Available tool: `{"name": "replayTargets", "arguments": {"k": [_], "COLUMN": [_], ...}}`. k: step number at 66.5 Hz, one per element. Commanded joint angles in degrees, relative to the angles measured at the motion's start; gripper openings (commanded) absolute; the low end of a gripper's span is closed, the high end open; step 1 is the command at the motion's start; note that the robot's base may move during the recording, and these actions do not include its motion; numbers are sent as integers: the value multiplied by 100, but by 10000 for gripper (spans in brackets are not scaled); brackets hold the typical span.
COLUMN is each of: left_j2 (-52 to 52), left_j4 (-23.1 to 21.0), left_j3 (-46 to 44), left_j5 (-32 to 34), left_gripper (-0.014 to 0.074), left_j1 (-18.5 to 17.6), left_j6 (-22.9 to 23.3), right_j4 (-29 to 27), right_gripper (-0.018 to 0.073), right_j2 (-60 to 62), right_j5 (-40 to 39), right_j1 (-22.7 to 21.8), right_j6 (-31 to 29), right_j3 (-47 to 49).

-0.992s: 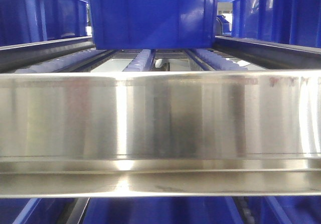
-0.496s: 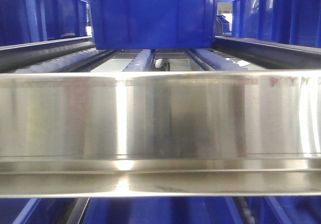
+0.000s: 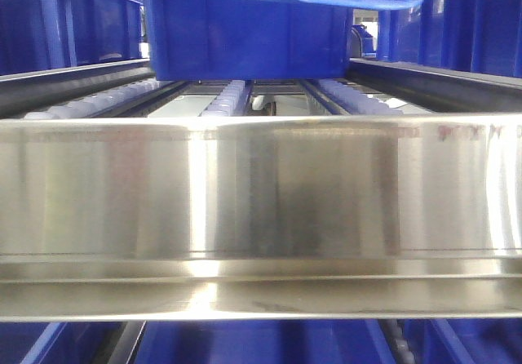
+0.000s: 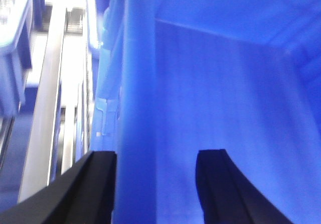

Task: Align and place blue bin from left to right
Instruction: 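Lift the gripped blue bin and pull it off the shelf toward the robot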

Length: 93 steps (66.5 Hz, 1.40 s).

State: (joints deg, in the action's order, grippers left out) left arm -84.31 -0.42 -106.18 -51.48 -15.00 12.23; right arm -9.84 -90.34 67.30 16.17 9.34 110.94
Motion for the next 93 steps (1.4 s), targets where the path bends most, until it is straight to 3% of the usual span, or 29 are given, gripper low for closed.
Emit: {"name": "replayTargets", "arguments": {"k": [1,93], "left_j2": [175,175], "left_j4": [-336,-336], "left_j3": [-98,-98], "left_j5": [813,822], "left_gripper": [-111,-111], "left_j1": [-77,-77], "left_j6": [-158,-158], "right_j4": [-152,-152], "right_gripper": [-69,-69], "right_j2": [97,87], "right_j5": [-392,-392], "right_j1": [-9,-9], "right_j6": [-35,-35], "right_j3": [101,101]}}
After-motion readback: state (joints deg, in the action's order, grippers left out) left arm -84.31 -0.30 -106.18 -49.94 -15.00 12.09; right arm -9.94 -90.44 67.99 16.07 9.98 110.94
